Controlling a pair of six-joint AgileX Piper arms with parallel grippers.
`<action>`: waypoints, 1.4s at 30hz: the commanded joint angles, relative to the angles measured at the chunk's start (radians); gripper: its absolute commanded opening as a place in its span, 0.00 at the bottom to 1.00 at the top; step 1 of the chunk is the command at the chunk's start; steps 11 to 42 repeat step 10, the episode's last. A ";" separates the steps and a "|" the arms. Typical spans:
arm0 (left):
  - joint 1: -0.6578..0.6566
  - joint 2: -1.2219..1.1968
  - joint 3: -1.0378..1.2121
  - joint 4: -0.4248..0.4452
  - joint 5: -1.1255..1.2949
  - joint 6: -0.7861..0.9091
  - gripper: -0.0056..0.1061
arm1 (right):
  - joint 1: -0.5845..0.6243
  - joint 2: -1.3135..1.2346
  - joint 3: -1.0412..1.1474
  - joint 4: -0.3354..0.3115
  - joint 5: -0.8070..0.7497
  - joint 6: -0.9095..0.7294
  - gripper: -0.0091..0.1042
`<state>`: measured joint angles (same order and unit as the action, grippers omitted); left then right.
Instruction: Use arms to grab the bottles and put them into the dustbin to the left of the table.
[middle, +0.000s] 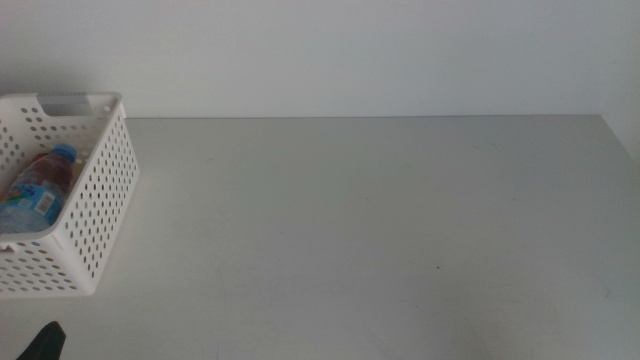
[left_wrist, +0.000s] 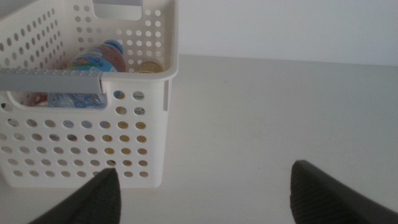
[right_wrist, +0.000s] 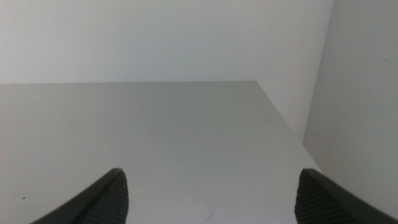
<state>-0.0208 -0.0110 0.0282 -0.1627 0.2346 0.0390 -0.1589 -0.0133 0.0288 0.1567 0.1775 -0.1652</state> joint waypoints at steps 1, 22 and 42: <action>-0.005 -0.028 0.003 -0.008 -0.074 -0.016 0.89 | 0.018 -0.021 -0.009 -0.002 -0.071 -0.010 0.74; -0.005 -0.028 0.003 -0.008 -0.074 -0.016 0.89 | 0.060 -0.021 -0.009 -0.002 -0.071 -0.010 0.74; -0.005 -0.028 0.003 -0.008 -0.074 -0.016 0.89 | 0.060 -0.021 -0.009 -0.002 -0.071 -0.010 0.74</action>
